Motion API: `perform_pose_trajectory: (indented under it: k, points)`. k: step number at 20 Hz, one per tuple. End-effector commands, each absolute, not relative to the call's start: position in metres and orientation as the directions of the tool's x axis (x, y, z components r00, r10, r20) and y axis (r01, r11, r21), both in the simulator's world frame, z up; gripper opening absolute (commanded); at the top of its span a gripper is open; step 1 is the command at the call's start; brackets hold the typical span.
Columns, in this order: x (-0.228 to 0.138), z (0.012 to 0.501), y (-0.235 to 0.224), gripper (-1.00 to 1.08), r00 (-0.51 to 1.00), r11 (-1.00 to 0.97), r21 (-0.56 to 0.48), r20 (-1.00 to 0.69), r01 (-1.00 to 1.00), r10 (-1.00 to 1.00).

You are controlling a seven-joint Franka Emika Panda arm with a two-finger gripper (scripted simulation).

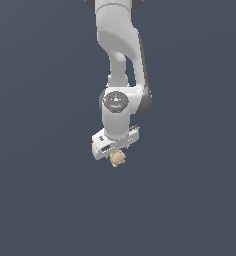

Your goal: Pick up the object and move it to a goal position.

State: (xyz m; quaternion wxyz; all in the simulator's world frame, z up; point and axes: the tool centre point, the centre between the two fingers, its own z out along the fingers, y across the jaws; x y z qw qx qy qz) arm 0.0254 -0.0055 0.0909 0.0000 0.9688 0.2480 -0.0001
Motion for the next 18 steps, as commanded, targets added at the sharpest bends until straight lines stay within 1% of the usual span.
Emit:
perform_pose_trajectory:
  k: [1, 6, 13, 18]
  points:
    - [0.025, 0.091, -0.005, 1.00, 0.877, -0.877, 0.000, 0.000, 0.481, 0.481]
    - [0.025, 0.081, -0.006, 1.00, 0.877, -0.877, 0.000, 0.000, 0.481, 0.481]
    - [0.024, 0.046, -0.006, 1.00, 0.875, -0.875, 0.000, 0.000, 0.484, 0.484]
    - [0.025, 0.040, -0.006, 1.00, 0.875, -0.875, 0.000, 0.000, 0.485, 0.485]
